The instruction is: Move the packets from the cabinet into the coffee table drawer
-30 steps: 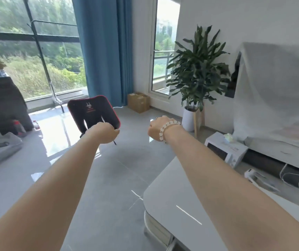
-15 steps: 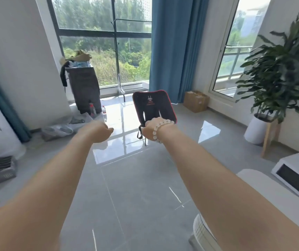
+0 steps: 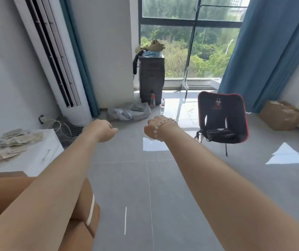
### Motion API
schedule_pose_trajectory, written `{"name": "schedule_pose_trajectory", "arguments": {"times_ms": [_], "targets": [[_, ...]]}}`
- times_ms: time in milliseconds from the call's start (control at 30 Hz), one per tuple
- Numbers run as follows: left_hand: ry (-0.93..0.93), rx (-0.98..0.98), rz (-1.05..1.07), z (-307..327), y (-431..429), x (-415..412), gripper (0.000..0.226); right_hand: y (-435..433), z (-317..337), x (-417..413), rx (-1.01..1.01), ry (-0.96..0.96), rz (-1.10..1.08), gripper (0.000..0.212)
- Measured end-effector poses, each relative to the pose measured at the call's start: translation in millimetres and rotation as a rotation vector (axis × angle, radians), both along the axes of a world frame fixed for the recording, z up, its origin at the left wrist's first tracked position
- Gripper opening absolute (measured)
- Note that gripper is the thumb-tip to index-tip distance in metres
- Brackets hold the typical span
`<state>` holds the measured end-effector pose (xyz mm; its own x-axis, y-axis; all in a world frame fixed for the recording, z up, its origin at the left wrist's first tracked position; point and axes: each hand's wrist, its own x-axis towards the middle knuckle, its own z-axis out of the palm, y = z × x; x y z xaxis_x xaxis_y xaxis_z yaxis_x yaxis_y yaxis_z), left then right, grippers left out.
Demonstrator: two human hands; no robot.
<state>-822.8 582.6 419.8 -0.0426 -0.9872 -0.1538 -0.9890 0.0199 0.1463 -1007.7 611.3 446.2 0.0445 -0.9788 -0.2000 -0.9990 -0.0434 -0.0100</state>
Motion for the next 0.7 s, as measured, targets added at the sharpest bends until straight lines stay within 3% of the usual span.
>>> {"name": "schedule_pose_trajectory", "arguments": {"times_ms": [333, 500, 700], "targets": [[-0.021, -0.009, 0.198, 6.6, -132.8, 29.4, 0.042, -168.8, 11.6, 41.3, -0.02, 0.039, 0.259, 0.038], [-0.036, -0.007, 0.329, -3.7, -166.6, 65.1, 0.036, -229.5, 11.1, 82.1, -0.054, 0.031, 0.419, 0.039], [-0.03, 0.062, 0.464, -11.9, -202.6, 115.2, 0.046, -290.0, -10.3, 141.8, -0.038, 0.057, 0.566, 0.038]]}}
